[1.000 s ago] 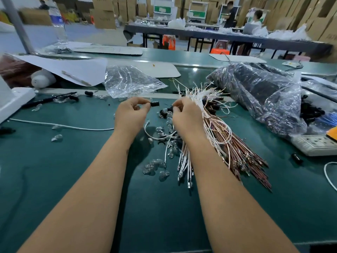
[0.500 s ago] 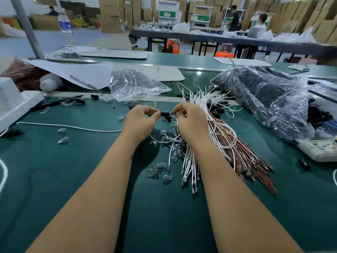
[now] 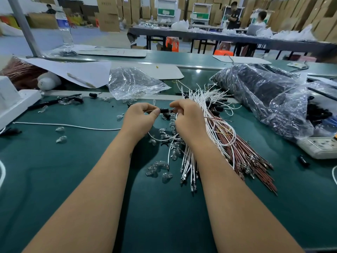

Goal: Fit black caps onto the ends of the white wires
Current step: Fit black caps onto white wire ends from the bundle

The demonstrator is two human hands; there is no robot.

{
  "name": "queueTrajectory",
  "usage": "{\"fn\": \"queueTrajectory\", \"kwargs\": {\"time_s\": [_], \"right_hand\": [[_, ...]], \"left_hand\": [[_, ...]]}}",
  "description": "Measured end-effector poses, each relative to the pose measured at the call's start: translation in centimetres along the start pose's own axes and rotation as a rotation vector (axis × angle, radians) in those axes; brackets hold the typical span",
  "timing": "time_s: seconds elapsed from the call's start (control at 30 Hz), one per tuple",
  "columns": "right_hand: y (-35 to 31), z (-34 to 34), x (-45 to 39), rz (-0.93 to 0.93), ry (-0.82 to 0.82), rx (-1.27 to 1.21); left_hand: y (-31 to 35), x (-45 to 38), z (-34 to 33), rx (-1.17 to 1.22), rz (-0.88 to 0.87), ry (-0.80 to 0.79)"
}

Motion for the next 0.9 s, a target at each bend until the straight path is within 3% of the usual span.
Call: {"fn": "queueTrajectory", "kwargs": {"time_s": [0.33,0.53,0.67,0.83,0.9], "right_hand": [[-0.4,0.0,0.4,0.041,0.005,0.017],[-1.1,-0.6,0.4,0.082,-0.049,0.042],[-0.9,-1.2,0.5,0.123,-0.06,0.245],[0.8,1.5,-0.3,0.037,0.116,0.317],[0.7,1.3,-0.3,0.034,0.101,0.319]], "left_hand": [[1.5,0.2,-0.9,0.014,-0.086,-0.077],[2.6,0.1,-0.2,-0.09,-0.209,0.005],[2.2,-0.1,0.7,-0.32,-0.292,-0.033],[-1.9,-0.1,6.0,-0.622,0.065,0.166],[-1.6,0.2,6.0,-0.653,0.071,0.178]]}}
Point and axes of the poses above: each hand's wrist, its own x-axis away from the middle knuckle, its own z-axis out of the back of the hand, y = z × x, the point moved 9 cm from there along -x, towards the middle knuckle, and after that the axes turned 9 degrees about -z, right-handed, at the moved point
